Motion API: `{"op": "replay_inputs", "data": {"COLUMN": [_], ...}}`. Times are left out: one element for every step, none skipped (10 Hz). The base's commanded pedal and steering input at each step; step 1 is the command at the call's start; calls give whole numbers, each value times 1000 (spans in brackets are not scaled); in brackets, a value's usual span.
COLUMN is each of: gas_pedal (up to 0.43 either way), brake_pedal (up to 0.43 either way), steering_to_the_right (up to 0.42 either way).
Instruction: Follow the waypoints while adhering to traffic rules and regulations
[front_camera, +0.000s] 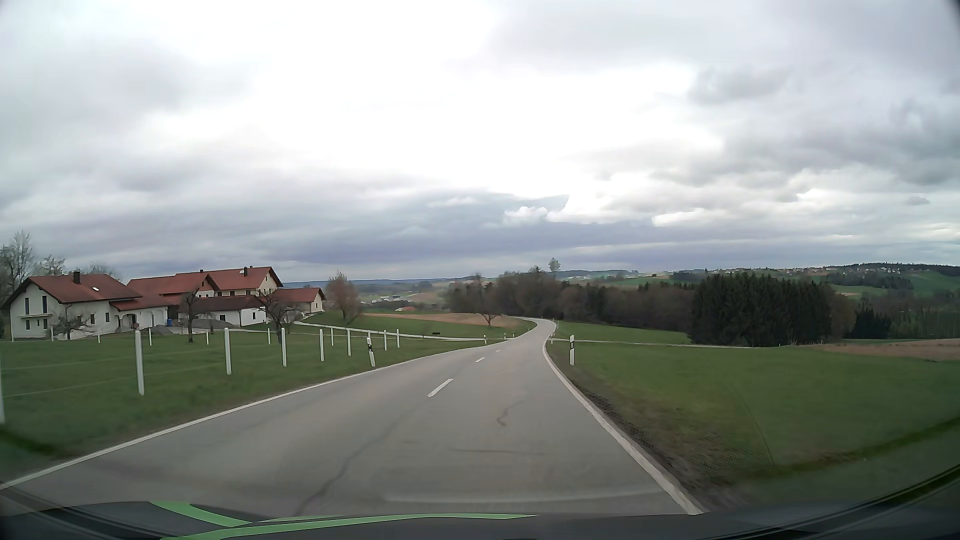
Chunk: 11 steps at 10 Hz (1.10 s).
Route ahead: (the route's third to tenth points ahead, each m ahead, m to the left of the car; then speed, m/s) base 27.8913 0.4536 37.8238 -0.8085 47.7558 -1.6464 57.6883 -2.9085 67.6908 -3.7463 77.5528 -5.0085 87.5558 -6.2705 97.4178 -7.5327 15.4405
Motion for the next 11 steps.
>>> {"op": "replay_inputs", "data": {"gas_pedal": [0, 0, 0, 0, 0, 0, 0, 0, 0, 0, 0], "brake_pedal": [0, 0, 0, 0, 0, 0, 0, 0, 0, 0, 0], "steering_to_the_right": [23, 23, 23, 23, 23, 22, 22, 21, 21, 19, 15]}}
